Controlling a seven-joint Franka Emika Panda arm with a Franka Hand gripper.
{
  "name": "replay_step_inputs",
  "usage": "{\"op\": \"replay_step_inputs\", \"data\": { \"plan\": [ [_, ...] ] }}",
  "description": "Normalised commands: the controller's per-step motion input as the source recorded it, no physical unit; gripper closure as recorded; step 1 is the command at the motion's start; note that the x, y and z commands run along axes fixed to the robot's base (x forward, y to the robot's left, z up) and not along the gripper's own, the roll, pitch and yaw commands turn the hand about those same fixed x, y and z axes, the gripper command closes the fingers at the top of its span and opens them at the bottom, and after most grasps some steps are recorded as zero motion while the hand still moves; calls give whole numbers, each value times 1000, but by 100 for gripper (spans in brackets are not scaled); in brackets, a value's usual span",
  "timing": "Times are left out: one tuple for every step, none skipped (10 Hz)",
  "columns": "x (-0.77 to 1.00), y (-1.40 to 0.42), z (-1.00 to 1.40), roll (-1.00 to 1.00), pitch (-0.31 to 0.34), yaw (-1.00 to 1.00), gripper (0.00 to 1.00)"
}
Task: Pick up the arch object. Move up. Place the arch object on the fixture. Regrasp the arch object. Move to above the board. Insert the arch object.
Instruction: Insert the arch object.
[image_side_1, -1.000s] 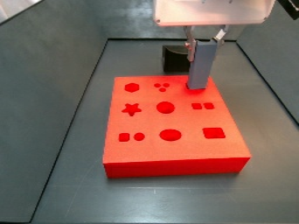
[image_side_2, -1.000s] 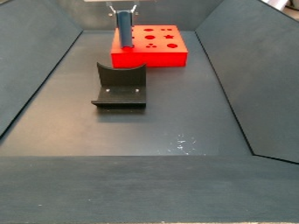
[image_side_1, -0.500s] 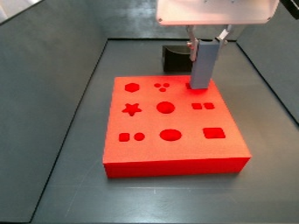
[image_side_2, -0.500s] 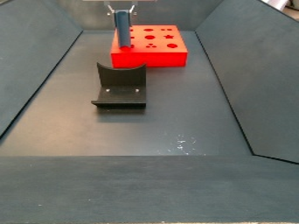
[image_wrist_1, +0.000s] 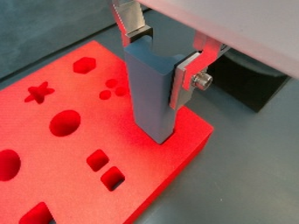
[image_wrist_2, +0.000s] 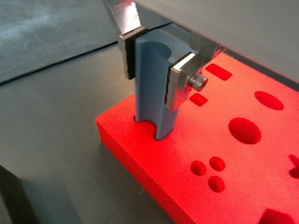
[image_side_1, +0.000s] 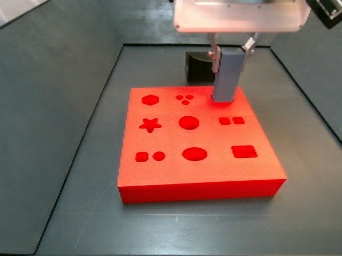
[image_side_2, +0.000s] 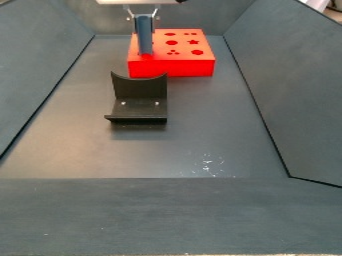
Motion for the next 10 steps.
{"op": "replay_step_inputs", "data": {
  "plan": [
    [0, 289, -9, 0, 0, 6, 100],
    [-51, 360, 0, 43, 11, 60, 100],
    [-149, 114, 0, 190, 0, 60, 100],
    [-183, 0, -60, 374, 0, 91, 100],
    [-163, -54, -429, 327, -79, 71, 100],
    [-34, -51, -563, 177, -134, 0, 100],
    [0, 0, -420, 0, -179, 0, 100],
    [0, 74, -354, -153, -180, 0, 100],
    [0, 111, -323, -147, -139, 0, 100],
    [0, 63, -146, -87, -90, 0, 100]
  ]
}}
